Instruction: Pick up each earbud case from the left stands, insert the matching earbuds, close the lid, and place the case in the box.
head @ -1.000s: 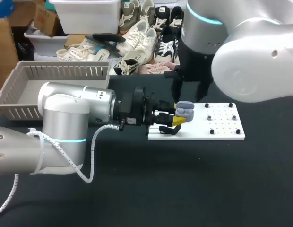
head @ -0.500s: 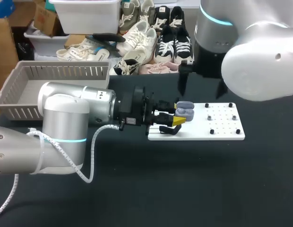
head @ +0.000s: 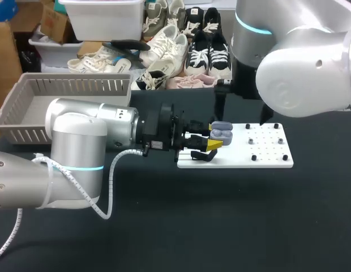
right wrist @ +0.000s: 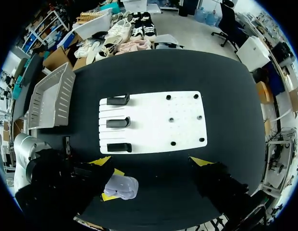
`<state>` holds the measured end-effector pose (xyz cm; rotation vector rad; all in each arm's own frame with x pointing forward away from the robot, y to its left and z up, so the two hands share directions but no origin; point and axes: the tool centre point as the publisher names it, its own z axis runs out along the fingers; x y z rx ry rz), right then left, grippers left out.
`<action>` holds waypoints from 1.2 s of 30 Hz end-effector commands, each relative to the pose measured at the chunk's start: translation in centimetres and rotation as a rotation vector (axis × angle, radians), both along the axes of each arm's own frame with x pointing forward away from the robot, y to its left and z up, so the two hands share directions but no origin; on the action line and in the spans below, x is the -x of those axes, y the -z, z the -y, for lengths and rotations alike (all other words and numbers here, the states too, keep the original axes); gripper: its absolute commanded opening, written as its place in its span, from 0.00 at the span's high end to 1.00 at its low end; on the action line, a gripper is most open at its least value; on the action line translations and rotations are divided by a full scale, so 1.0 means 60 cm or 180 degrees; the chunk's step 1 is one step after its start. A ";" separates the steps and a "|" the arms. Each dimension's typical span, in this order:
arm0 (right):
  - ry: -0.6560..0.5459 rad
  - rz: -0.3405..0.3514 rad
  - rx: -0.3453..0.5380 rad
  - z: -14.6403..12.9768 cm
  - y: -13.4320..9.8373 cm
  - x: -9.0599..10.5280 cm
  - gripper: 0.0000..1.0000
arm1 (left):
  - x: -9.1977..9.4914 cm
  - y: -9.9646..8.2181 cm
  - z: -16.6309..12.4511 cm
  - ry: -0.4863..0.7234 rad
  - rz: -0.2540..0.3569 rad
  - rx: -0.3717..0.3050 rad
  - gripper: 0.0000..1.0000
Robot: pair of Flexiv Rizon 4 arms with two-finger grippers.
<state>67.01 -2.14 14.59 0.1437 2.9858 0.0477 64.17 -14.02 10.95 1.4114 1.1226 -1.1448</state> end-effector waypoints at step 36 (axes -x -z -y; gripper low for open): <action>-0.0034 0.0963 -0.0185 0.054 -0.054 0.057 0.00 | -0.031 -0.059 -0.200 -0.1104 0.0043 -0.0155 1.00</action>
